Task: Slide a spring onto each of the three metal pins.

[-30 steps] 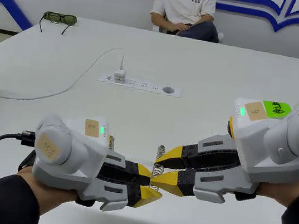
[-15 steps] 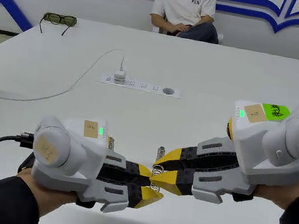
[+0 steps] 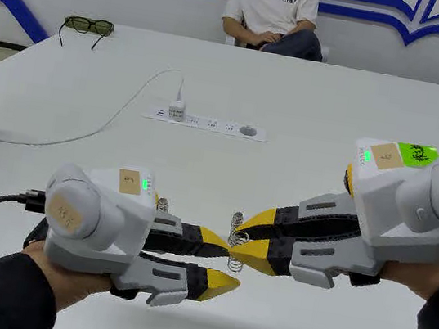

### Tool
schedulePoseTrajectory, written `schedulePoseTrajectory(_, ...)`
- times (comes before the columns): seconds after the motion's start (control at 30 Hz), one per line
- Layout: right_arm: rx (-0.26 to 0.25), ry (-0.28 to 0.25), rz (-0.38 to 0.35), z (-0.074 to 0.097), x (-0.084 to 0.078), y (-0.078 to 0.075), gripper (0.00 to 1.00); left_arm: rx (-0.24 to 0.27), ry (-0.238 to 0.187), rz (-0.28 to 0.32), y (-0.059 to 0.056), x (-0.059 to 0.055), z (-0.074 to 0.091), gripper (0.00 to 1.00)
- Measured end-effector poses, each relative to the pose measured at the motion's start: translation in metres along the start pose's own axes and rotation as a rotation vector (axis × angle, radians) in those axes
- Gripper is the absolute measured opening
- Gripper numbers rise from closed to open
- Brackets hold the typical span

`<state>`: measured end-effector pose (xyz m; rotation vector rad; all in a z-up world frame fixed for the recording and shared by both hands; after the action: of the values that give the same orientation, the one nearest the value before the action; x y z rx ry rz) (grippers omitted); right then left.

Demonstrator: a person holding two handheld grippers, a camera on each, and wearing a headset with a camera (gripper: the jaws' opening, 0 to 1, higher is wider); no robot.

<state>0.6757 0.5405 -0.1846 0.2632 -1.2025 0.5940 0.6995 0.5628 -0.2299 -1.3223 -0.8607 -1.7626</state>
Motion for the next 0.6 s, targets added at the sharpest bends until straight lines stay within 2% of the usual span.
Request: schedulePoseTrajectory(0.6,-0.093,-0.006,-0.018,0.021,-0.005,-0.022,0.12,0.057,-0.016,0.032,0.013,-0.003,0.013,0.31)
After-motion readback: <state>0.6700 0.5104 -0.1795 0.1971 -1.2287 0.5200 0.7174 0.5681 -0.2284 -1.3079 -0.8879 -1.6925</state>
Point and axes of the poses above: the centre of the closed fingertips' face, and the gripper's own axes: z roughly backward along the fingers, y roughly to its left, x roughly out of its top, the point moved 3 cm from there along z, roughly backward along the fingers, and after that the axes turned 8 degrees about -y, right-handed, at the moved point
